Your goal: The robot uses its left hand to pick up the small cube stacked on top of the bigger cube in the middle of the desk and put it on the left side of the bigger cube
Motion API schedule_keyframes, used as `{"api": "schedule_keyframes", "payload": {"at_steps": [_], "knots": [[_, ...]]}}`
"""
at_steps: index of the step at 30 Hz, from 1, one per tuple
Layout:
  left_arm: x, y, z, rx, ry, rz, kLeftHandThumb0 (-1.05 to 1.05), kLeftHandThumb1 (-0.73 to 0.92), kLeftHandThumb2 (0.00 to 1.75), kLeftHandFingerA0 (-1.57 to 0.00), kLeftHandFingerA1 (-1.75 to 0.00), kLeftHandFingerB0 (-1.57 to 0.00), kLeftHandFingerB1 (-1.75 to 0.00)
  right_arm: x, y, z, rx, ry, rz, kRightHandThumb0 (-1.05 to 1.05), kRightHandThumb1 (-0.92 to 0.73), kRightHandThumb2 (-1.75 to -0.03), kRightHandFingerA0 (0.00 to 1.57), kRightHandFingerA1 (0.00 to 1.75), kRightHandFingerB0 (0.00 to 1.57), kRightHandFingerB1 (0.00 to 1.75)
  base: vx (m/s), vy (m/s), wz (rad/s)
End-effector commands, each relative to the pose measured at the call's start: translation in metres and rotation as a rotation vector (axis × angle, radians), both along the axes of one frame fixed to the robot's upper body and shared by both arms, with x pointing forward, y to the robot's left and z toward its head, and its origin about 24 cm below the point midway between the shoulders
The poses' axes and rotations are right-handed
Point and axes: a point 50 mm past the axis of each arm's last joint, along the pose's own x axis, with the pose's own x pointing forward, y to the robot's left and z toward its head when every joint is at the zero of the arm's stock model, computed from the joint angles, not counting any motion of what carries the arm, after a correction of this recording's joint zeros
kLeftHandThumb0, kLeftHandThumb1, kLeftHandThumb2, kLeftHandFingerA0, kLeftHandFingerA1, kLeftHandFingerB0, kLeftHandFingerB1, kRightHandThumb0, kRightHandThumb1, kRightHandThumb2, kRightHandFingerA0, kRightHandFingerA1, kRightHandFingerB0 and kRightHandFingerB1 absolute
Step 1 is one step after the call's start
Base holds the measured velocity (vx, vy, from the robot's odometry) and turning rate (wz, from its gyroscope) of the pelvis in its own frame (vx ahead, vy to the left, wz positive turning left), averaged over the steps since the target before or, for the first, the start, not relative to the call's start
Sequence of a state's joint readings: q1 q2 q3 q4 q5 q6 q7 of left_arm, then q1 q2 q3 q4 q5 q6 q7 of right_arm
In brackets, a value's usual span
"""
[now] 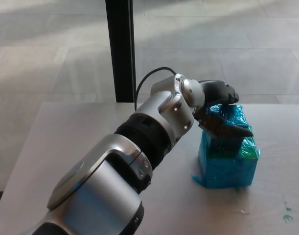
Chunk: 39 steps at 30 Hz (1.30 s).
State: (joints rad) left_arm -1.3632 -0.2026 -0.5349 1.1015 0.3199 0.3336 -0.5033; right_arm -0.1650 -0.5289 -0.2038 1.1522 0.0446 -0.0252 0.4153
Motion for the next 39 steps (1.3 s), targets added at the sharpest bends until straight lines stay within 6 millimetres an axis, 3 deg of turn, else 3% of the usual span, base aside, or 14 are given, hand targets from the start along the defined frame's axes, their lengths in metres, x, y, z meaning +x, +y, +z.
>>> {"api": "schedule_keyframes", "payload": {"at_steps": [1, 11, 12, 15, 17, 20, 21, 22, 25, 26, 27, 32, 34, 39], "knots": [[-0.004, -0.005, -0.01, 0.026, 0.01, -0.013, -1.05, 0.42, 0.83, 0.0, 0.0, 0.0, -0.07, 0.001, -0.007, 0.007, -0.028, 0.003, 0.006, -0.57, -0.55, -0.91, 0.51, 0.7, 0.31, 0.5, 0.0, 0.0, 0.0], [-0.011, -0.016, -0.025, 0.211, -0.074, -0.057, -1.05, 0.5, 0.77, 0.0, -0.03, 0.0, -0.14, 0.002, -0.006, 0.008, -0.022, -0.02, 0.01, -0.51, -0.66, -0.61, 0.55, 0.64, 0.39, 0.36, 0.0, 0.0, 0.0], [-0.012, -0.016, -0.026, 0.23, -0.119, -0.053, -0.98, 0.51, 0.62, 0.0, -0.4, 0.0, -0.32, 0.003, -0.006, 0.008, -0.024, -0.021, 0.011, -0.5, -0.67, -0.61, 0.56, 0.66, 0.38, 0.37, 0.0, 0.0, 0.0], [-0.012, -0.017, -0.031, 0.27, -0.229, -0.035, -0.84, 0.5, 0.56, 0.0, -0.44, -0.06, -0.32, 0.005, -0.005, 0.009, -0.029, -0.024, 0.019, -0.49, -0.67, -0.61, 0.56, 0.67, 0.39, 0.37, 0.0, 0.0, 0.0], [-0.014, -0.014, -0.045, 0.279, -0.276, -0.041, -0.63, 0.36, 0.74, -0.26, -0.63, -0.05, -0.42, 0.005, -0.004, 0.009, -0.056, -0.019, 0.039, -0.52, -0.54, -0.91, 0.52, 0.68, 0.31, 0.5, 0.0, 0.0, 0.0], [-0.017, -0.011, -0.057, 0.194, -0.346, -0.001, -0.52, 0.36, 0.71, -0.62, -0.88, -0.23, -0.44, 0.003, -0.003, 0.007, -0.052, -0.024, 0.05, -0.48, -0.68, -0.61, 0.55, 0.62, 0.4, 0.35, 0.0, 0.0, 0.0], [-0.018, -0.01, -0.061, 0.174, -0.358, 0.01, -0.51, 0.41, 0.71, -0.74, -1.08, -0.25, -0.45, 0.003, -0.002, 0.007, -0.058, -0.026, 0.049, -0.51, -0.54, -0.91, 0.53, 0.68, 0.32, 0.51, 0.0, 0.0, 0.0], [-0.019, -0.01, -0.064, 0.162, -0.373, 0.02, -0.4, 0.53, 0.58, -0.77, -1.29, -0.32, -0.39, 0.004, -0.002, 0.007, -0.058, -0.025, 0.049, -0.47, -0.69, -0.61, 0.56, 0.63, 0.39, 0.35, 0.0, 0.0, 0.0], [-0.02, -0.008, -0.07, 0.134, -0.412, 0.044, -0.43, 0.51, 0.77, -0.75, -1.15, -0.31, -0.48, 0.006, -0.002, 0.008, -0.068, -0.037, 0.064, -0.46, -0.7, -0.61, 0.55, 0.62, 0.39, 0.35, 0.0, 0.0, 0.0], [-0.02, -0.008, -0.07, 0.128, -0.409, 0.046, -0.34, 0.63, 0.59, -0.68, -1.28, -0.36, -0.38, 0.006, -0.002, 0.008, -0.076, -0.032, 0.068, -0.5, -0.56, -0.92, 0.52, 0.69, 0.31, 0.5, 0.0, 0.0, 0.0], [-0.02, -0.008, -0.07, 0.12, -0.411, 0.049, -0.33, 0.66, 0.59, -0.69, -1.3, -0.38, -0.38, 0.006, -0.002, 0.008, -0.083, -0.027, 0.073, -0.47, -0.71, -0.62, 0.55, 0.62, 0.38, 0.34, 0.0, 0.0, 0.0], [-0.019, -0.005, -0.073, 0.014, -0.404, 0.09, -0.23, 0.77, 0.63, -0.86, -1.18, -0.46, -0.4, 0.006, 0.0, 0.007, -0.079, -0.028, 0.067, -0.43, -0.74, -0.63, 0.56, 0.61, 0.4, 0.35, 0.0, 0.0, 0.0], [-0.019, -0.004, -0.073, -0.042, -0.396, 0.124, -0.23, 0.78, 0.63, -0.91, -1.01, -0.52, -0.4, 0.006, 0.0, 0.007, -0.08, -0.03, 0.074, -0.47, -0.6, -0.96, 0.54, 0.7, 0.33, 0.51, 0.0, 0.0, 0.0], [-0.022, -0.002, -0.077, -0.182, -0.385, 0.185, -0.14, 0.64, 0.81, -0.75, -1.16, -0.82, -0.62, 0.006, 0.001, 0.005, -0.079, -0.027, 0.058, -0.42, -0.74, -0.63, 0.58, 0.63, 0.42, 0.35, 0.0, 0.0, 0.0]]}}
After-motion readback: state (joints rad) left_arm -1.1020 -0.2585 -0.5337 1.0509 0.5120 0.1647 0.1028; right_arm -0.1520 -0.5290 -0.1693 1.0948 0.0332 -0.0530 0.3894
